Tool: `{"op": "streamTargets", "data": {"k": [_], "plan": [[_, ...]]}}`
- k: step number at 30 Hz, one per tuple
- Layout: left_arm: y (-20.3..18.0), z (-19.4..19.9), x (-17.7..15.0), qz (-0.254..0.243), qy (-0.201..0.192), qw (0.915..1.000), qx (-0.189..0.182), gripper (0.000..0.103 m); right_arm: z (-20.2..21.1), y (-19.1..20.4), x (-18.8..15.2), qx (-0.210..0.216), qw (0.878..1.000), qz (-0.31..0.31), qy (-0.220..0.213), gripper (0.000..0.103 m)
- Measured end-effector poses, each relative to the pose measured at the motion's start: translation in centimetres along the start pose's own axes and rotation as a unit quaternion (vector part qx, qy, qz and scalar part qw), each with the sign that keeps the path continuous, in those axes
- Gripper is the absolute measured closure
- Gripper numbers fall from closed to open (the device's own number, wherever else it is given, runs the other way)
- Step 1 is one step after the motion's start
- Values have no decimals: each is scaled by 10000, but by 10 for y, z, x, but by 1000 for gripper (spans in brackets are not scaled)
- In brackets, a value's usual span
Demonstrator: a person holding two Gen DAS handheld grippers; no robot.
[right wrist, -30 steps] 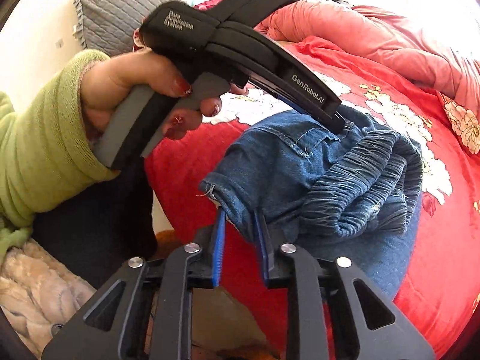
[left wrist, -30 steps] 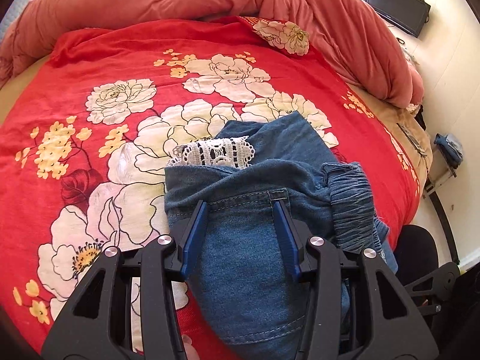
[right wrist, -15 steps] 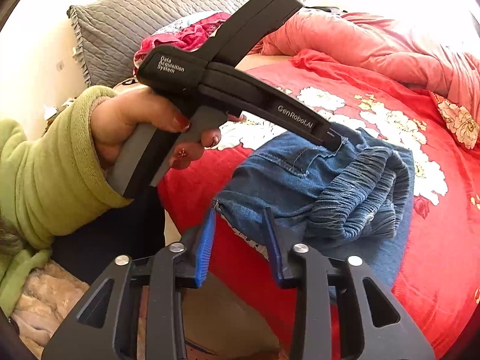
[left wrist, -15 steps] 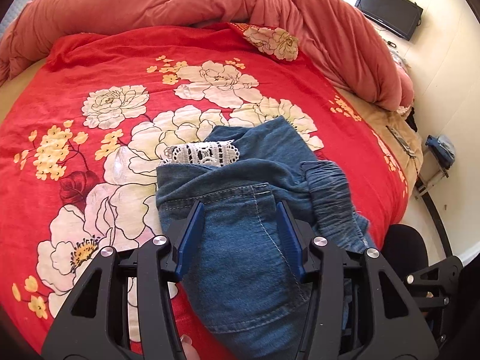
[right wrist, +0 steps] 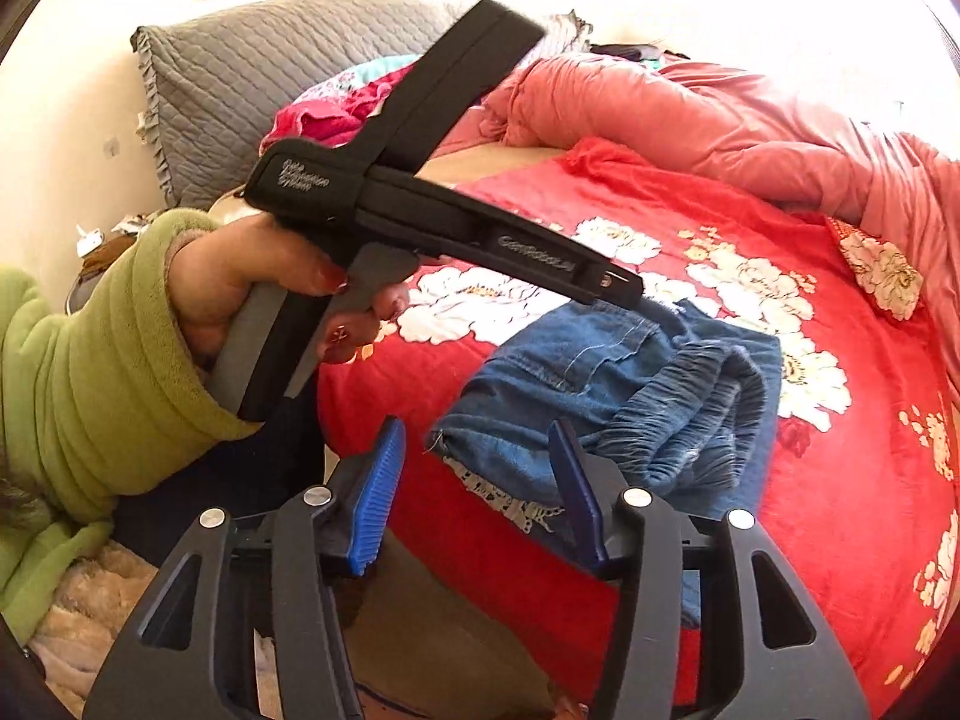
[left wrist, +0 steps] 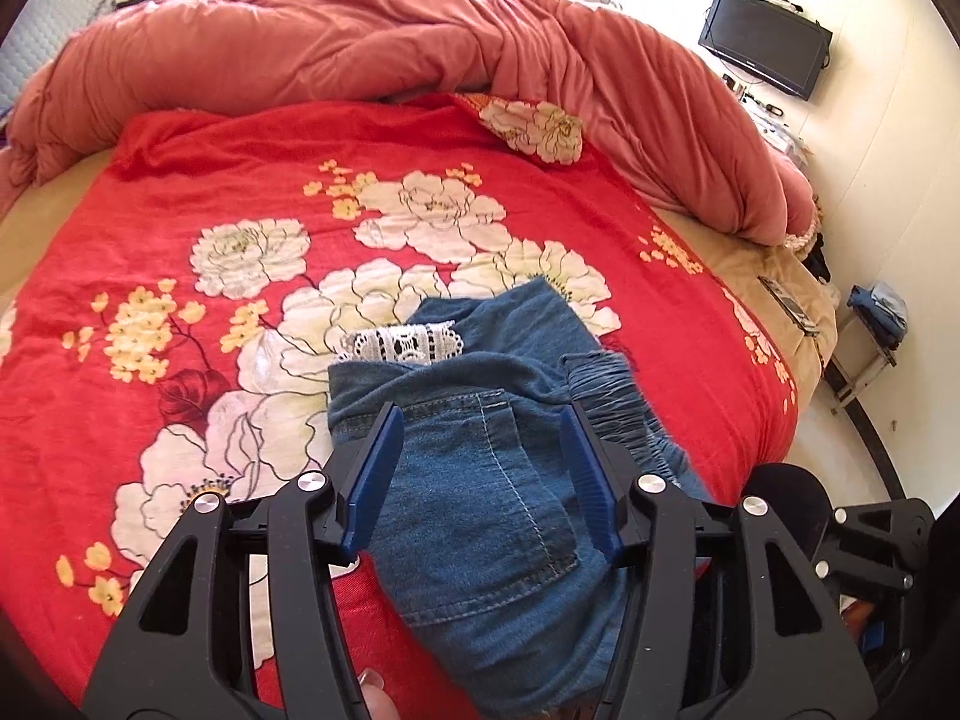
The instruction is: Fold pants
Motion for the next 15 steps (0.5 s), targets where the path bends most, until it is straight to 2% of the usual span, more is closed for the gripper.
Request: {"op": "streamTargets", "data": {"k": [4,13,15], "plan": [[0,13,0,30,-127,9999,63,53,11,-4,1,-130,9998,-71,-160,44],[18,42,-9,279,-272,9989,272,46,31,-8,3,-359,9979,-235,-484,38],[20,48,-11,293,-312,9986,322,44,34,-10,4,-407,9973,-277,-546,33]]}}
Point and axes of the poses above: each gripper's, at about its wrist camera, not at the fingertips, and z roughly against the way its jaws point, y to its left, x to its top, the point moved 5 cm from there along -z, roughly the way its jaws point, and after that the axes turned 15 degrees about x, right-handed, at the moved point
